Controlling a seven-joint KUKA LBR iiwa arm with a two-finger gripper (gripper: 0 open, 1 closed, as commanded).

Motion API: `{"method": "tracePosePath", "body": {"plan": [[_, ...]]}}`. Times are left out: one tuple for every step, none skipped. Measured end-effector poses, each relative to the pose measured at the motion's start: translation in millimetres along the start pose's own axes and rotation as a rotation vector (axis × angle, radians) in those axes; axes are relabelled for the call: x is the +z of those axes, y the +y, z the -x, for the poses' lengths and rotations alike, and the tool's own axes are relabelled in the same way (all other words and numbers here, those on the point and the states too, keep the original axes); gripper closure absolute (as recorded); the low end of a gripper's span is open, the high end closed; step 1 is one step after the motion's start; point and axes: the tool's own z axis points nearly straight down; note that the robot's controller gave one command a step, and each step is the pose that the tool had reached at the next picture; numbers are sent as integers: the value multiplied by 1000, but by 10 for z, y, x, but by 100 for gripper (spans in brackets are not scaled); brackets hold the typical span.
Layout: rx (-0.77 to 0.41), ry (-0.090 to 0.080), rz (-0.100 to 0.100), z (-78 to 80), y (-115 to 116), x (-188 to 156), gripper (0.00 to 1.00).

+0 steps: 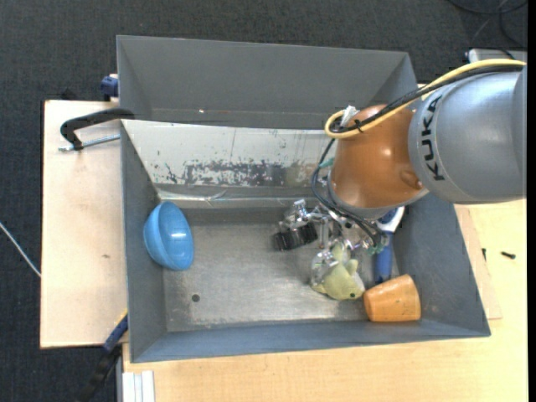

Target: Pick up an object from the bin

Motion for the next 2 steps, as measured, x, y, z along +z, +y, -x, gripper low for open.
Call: {"method": "tracePosePath", "body": {"plan": [[1, -1, 0, 1, 0, -4, 100], [-277, 11, 2, -41, -197, -1036, 100]]}}
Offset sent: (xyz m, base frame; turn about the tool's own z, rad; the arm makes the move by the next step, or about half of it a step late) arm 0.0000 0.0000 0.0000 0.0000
